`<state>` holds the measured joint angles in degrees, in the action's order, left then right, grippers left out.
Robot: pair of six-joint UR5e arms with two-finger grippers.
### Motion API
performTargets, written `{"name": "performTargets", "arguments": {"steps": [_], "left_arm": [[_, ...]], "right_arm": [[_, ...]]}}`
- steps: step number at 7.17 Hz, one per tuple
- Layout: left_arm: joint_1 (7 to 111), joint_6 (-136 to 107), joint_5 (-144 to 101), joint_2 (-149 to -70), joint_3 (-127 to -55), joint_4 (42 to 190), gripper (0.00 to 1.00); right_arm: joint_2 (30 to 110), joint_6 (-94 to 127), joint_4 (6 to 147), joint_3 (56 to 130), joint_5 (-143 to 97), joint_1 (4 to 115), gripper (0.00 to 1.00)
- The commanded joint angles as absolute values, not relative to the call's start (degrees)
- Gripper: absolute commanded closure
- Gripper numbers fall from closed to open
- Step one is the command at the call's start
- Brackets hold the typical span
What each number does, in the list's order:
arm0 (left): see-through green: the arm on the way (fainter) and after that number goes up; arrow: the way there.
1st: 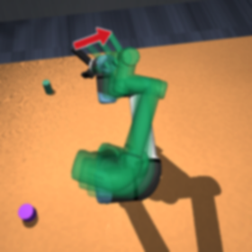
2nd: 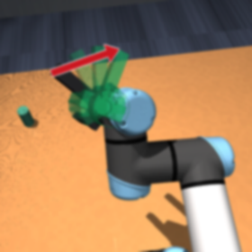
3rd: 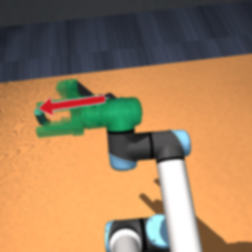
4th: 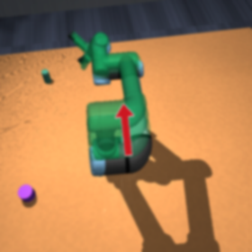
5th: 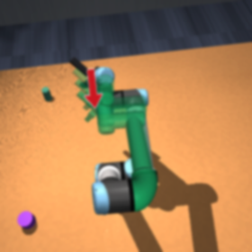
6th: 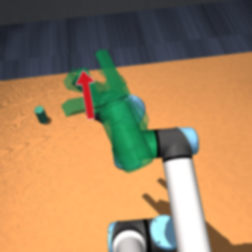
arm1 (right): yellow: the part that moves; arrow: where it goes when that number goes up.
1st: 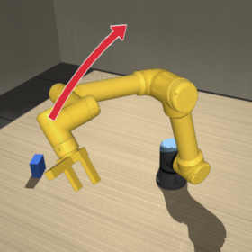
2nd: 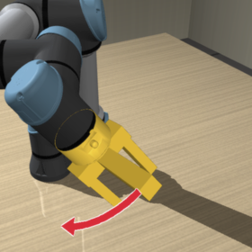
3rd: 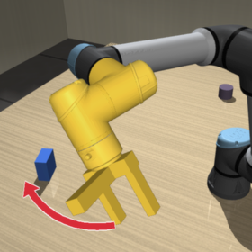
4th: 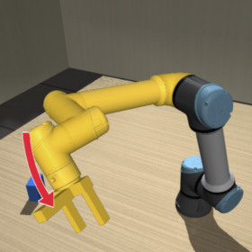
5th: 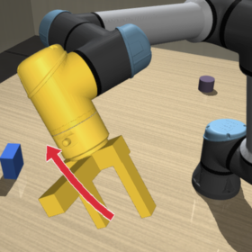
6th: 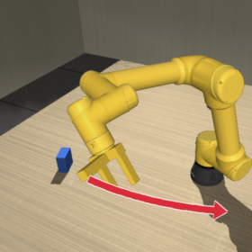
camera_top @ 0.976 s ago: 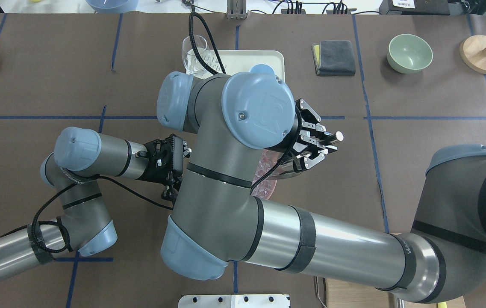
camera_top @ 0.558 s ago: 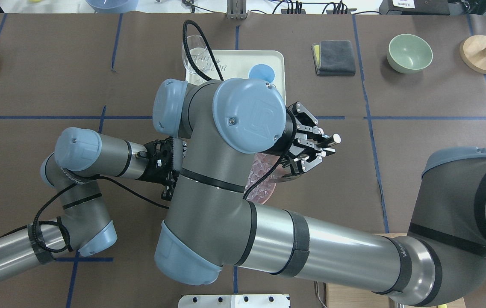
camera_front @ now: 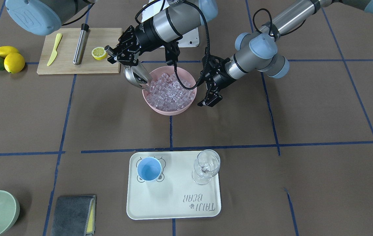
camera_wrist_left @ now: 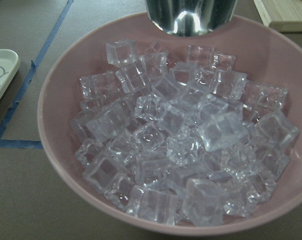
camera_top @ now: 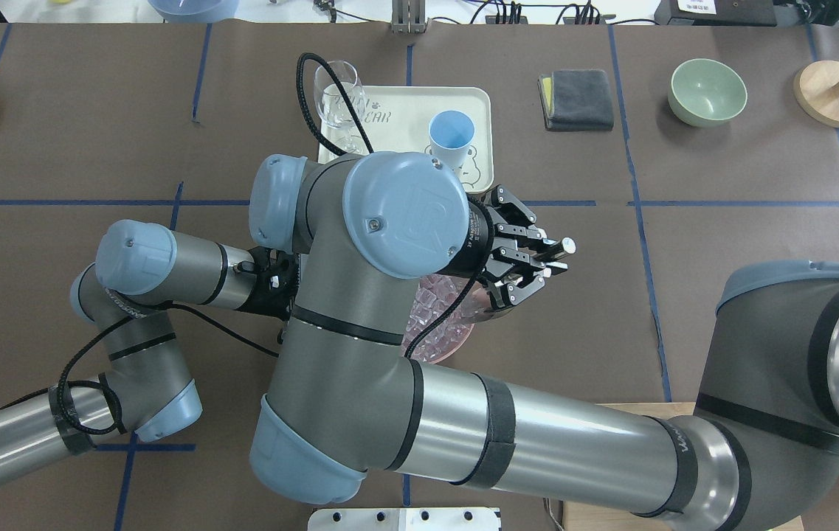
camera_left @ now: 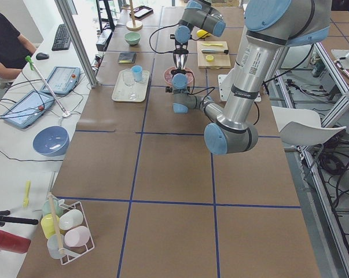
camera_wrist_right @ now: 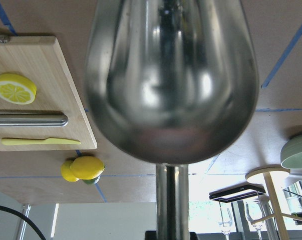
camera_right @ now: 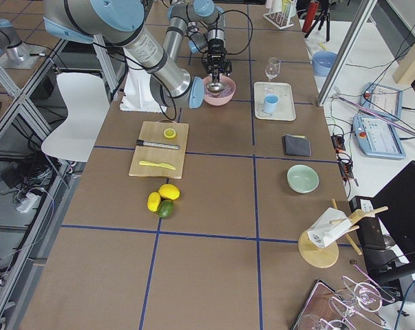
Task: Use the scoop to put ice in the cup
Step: 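Swing the right arm over and lower the scoop into the ice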
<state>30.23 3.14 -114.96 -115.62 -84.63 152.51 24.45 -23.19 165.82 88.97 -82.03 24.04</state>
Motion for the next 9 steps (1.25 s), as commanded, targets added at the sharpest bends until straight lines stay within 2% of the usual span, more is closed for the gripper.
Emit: {"name": "performTargets", "arguments": {"steps": [1,6,9], "left_arm": [[30.2,2.9,-115.0,-116.3,-84.8,152.6,0.00],[30.2,2.9,-115.0,-116.5,-84.8,152.7,0.00],[30.2,3.0,-115.0,-116.4,-84.7,152.7,0.00]], "right_arm": [[24.5,-22.9,165.6,87.9,-81.6,23.6,1.00],[25.3,-22.2,159.0,86.7,-81.6,22.0,1.00],[29.7,-22.3,147.6,87.5,-81.7,22.1,1.00]]}}
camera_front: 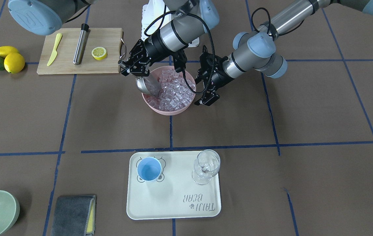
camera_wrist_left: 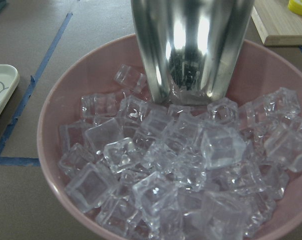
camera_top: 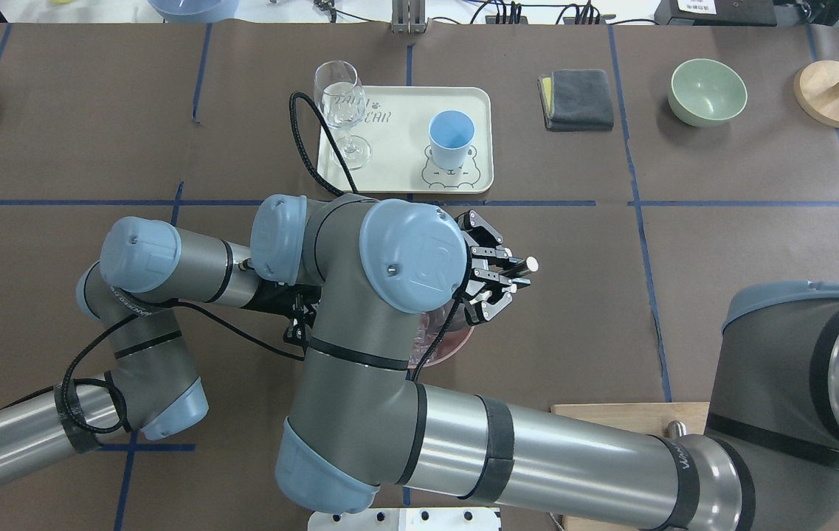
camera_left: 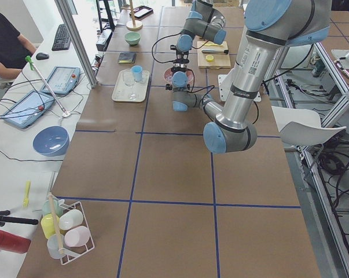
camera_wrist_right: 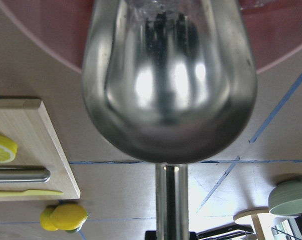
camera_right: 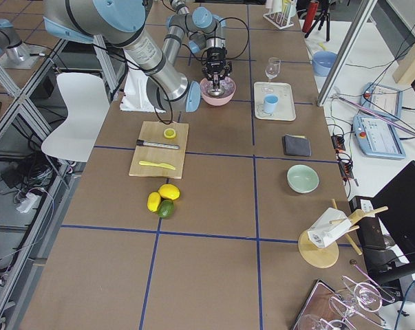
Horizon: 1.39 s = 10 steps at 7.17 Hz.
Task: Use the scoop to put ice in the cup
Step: 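Swing the right arm over and lower the scoop into the ice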
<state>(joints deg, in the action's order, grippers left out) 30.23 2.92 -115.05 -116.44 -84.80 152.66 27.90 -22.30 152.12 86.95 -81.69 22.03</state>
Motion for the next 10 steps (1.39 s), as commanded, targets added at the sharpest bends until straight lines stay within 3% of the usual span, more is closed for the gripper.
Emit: {"name": "performTargets", "arguments": {"steps": [1,4,10], "left_arm": [[30.2,3.0,-115.0,-116.4,-84.8,152.7,0.00],[30.2,2.8,-115.0,-116.5,-84.9,152.6,0.00],[30.3,2.7,-115.0,-116.4,-85.0,152.4,0.00]], "right_arm": [[31.2,-22.3,145.5,89.1,-81.8,22.1,1.00],[45.1,-22.7,132.2,103.4,-82.4,23.3,1.00],[59.1,-21.8,99.5,106.9,-91.8,26.0,1.00]]}}
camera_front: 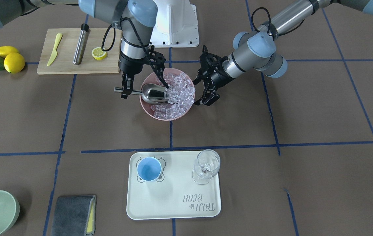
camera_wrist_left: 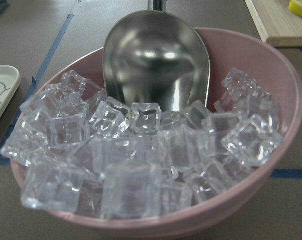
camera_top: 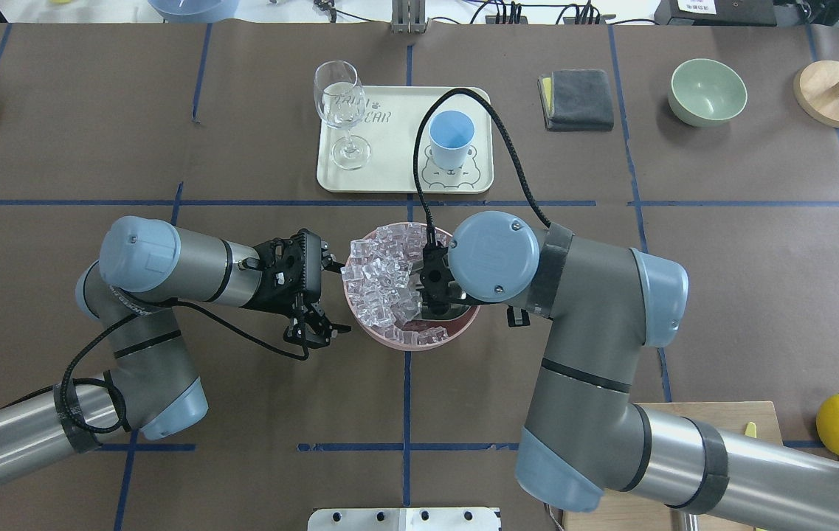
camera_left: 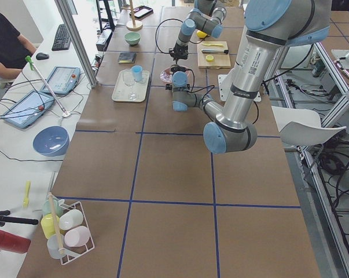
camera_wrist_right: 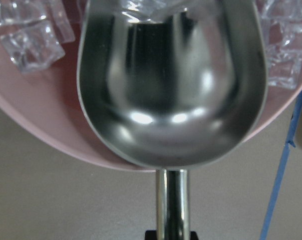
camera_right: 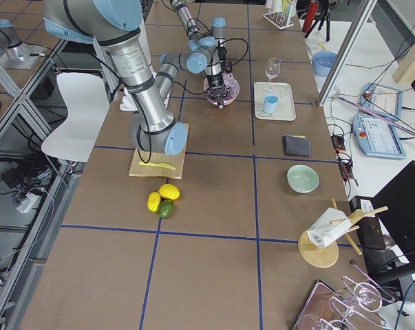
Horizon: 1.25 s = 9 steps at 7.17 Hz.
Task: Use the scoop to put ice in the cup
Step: 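Drag the scoop through the ice and lift it while the left gripper holds the bowl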
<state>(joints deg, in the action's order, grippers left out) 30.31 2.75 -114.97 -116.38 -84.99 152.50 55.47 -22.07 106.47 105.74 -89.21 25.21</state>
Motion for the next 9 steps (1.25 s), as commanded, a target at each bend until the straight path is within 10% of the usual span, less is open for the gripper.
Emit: {"name": "performTargets", "arguments": {"steps": [1,9], "left_arm": [[30.3,2.7,-115.0,-116.4,-85.1,152.4,0.00],[30.4,2.7,-115.0,-116.4,-85.3,152.0,0.00]], "right_arm": [[59.8,-19.8,97.5,107.4,-93.3,26.2,1.00],[67.2,-15.6,78.1,107.3,-103.1,29.9,1.00]]}}
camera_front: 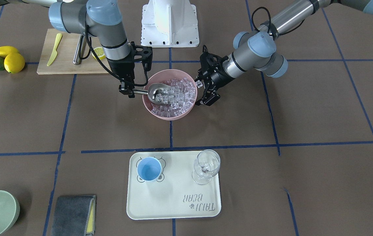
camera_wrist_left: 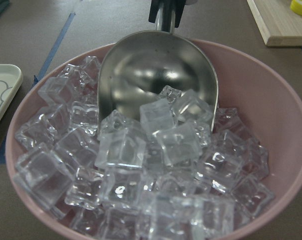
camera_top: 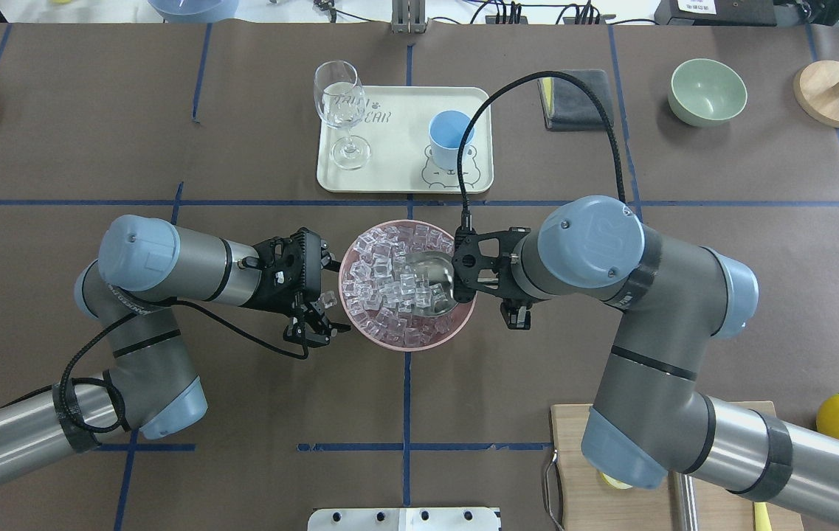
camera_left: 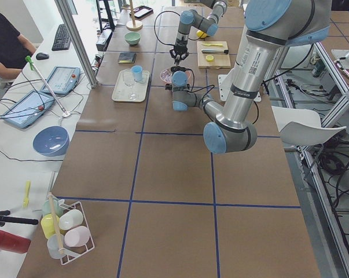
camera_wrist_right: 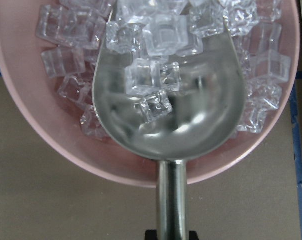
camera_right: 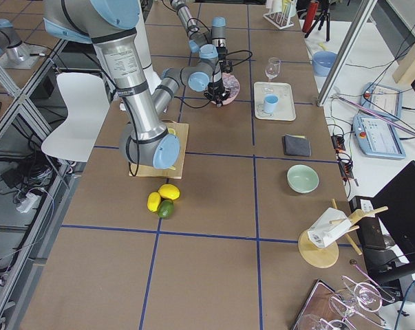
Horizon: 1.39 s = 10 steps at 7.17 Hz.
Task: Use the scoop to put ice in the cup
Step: 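Drag the scoop through the ice and lift it while the left gripper holds the bowl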
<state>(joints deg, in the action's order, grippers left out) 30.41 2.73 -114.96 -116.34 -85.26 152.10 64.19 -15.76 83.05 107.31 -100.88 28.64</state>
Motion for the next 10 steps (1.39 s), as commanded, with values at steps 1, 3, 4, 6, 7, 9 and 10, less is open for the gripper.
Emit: {"name": "performTargets", "arguments": {"steps": [1,3,4,6,7,9,10], "left_arm": [[30.4,2.6,-115.0,-116.4,-85.3,152.0,0.00],[30.4,2.6,-114.9,-116.4,-85.3,152.0,0.00],[30.5,2.6,-114.9,-116.3,-85.3,152.0,0.00],[30.5,2.6,-114.8,-116.3,-85.3,152.0,0.00],[30.5,2.6,-114.8,-116.2,-85.3,152.0,0.00],[31.8,2.7,-115.0,-115.5,-85.6,151.7,0.00],[32.5,2.7,-114.9,-114.1,-86.2,151.6,0.00]], "right_arm": [[68.8,-15.6,75.7,107.2,-104.6,30.7,1.00],[69.1,-15.6,75.1,107.1,-108.0,32.0,1.00],[69.0,-15.6,75.0,107.2,-110.4,33.1,1.00],[69.2,-13.8,71.0,107.0,-114.2,34.9,1.00],[69.0,-12.7,70.7,107.0,-117.4,36.3,1.00],[68.9,-10.0,68.3,107.2,-121.3,39.4,1.00],[68.6,-8.3,67.9,107.3,-122.9,40.6,1.00]]}}
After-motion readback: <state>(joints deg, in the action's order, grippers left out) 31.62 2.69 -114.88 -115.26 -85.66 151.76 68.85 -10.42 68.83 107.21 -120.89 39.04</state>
